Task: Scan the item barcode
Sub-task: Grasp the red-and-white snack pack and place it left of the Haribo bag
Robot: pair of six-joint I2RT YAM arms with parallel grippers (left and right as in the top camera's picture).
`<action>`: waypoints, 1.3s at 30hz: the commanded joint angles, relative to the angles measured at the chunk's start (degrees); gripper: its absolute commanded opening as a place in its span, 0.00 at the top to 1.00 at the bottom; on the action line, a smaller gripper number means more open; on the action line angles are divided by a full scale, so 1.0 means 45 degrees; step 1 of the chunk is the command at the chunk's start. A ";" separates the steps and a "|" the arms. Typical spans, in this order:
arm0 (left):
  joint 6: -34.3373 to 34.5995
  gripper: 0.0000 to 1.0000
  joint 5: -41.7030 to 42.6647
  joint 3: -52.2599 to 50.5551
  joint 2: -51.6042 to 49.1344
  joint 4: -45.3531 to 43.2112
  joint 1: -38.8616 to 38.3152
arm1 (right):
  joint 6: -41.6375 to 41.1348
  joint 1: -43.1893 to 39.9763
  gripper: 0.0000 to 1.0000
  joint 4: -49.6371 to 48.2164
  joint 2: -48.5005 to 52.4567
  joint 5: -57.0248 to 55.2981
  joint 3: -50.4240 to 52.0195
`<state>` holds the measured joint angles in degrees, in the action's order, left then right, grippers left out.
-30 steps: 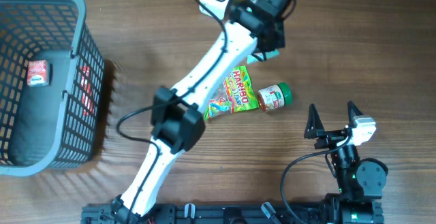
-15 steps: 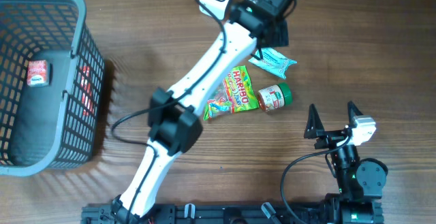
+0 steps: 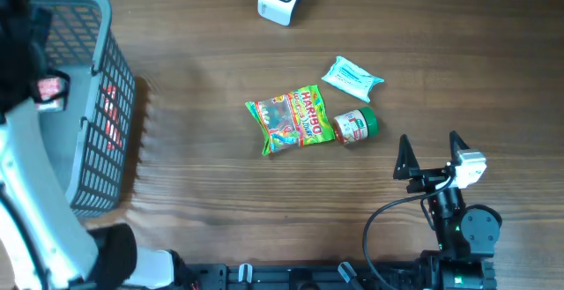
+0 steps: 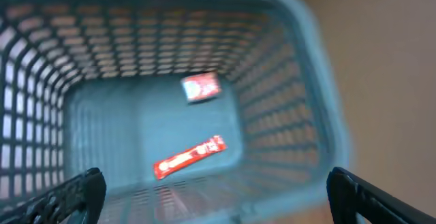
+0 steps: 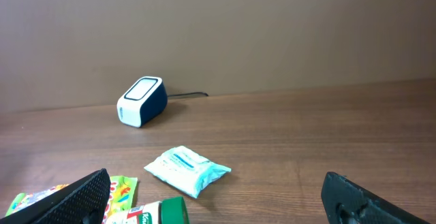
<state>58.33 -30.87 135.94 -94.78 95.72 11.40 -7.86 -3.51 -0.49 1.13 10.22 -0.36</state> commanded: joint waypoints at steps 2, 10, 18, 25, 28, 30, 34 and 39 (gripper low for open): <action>0.1511 0.00 0.1763 -0.3813 -0.0379 -0.1622 0.2822 | 0.0068 0.0039 0.00 -0.0063 -0.0073 -0.0078 0.0015; -0.0024 0.00 0.3235 -1.2502 -0.0393 -1.0656 0.4177 | 0.0068 0.0039 0.00 -0.0063 -0.0068 -0.0078 0.0015; -0.0010 0.31 0.3249 -1.4270 -0.1632 -1.4401 0.4741 | 0.0063 0.0039 0.00 -0.0063 -0.0068 -0.0078 0.0015; -0.0019 0.00 0.3444 -1.4270 -0.3934 -1.6859 0.4794 | 0.0073 0.0039 0.00 -0.0063 -0.0073 -0.0078 0.0015; -0.0024 0.00 0.3434 -1.4270 -0.4323 -1.7388 0.4794 | 0.0068 0.0039 0.00 -0.0063 -0.0073 -0.0078 0.0015; -0.0024 0.04 0.3439 -1.4270 -0.4551 -1.7665 0.4794 | 0.0068 0.0039 0.01 -0.0063 -0.0068 -0.0078 0.0015; -0.0583 0.20 0.3779 -1.4270 -0.4959 -1.8277 0.4794 | 0.0068 0.0039 0.00 -0.0063 -0.0073 -0.0078 0.0015; -0.0583 0.28 0.3789 -1.4270 -0.5042 -1.8918 0.4794 | 0.0068 0.0039 0.00 -0.0063 -0.0068 -0.0078 0.0015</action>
<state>56.16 -16.36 72.42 -114.28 10.98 32.64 -7.86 -3.51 -0.49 1.13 10.22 -0.36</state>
